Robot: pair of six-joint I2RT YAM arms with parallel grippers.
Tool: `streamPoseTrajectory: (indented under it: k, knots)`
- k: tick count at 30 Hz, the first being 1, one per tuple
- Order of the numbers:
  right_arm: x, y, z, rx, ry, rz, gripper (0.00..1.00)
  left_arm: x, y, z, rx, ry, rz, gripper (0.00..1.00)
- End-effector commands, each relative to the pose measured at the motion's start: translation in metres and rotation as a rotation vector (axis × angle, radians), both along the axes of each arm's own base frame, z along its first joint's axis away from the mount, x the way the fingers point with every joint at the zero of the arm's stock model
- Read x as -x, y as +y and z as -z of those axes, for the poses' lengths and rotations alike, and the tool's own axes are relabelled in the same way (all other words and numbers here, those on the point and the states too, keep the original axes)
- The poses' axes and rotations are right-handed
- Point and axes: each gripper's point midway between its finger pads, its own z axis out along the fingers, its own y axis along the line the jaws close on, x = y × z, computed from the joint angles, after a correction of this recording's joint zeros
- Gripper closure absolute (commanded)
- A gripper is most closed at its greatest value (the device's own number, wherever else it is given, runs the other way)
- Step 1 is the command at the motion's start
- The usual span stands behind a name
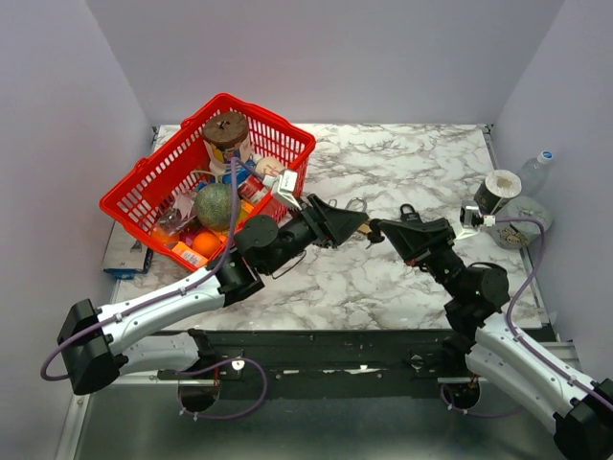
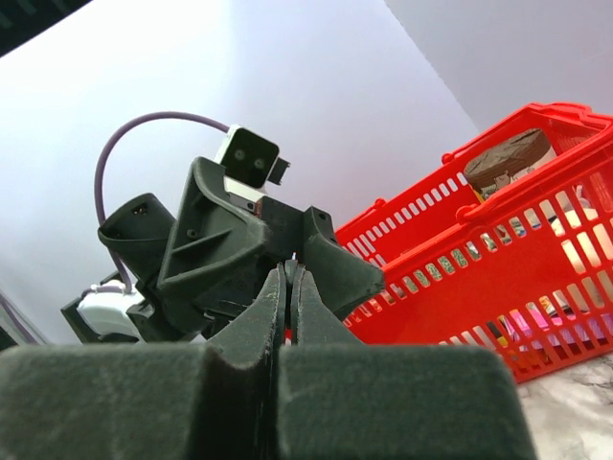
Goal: Unlock with the key
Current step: Pick up the key from the center of the board.
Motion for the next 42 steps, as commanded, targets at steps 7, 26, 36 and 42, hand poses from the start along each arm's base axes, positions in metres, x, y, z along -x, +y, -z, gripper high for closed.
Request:
streamPoseTrajectory:
  k: [7, 26, 36, 42]
  knots:
    - [-0.002, -0.016, -0.005, -0.07, -0.006, 0.073, 0.99, 0.014, -0.016, -0.021, 0.095, -0.028, 0.064, 0.48]
    - [-0.006, -0.004, 0.03, 0.021, 0.129, 0.027, 0.99, 0.008, -0.025, -0.019, 0.068, -0.062, 0.051, 1.0]
    - [-0.003, -0.002, 0.045, 0.343, 0.125, 0.077, 0.4, 0.017, -0.009, 0.016, -0.158, -0.138, 0.083, 1.0]
    - [0.023, -0.002, 0.054, 0.569, 0.12, -0.008, 0.26, 0.055, -0.01, 0.034, -0.312, -0.254, 0.351, 1.0]
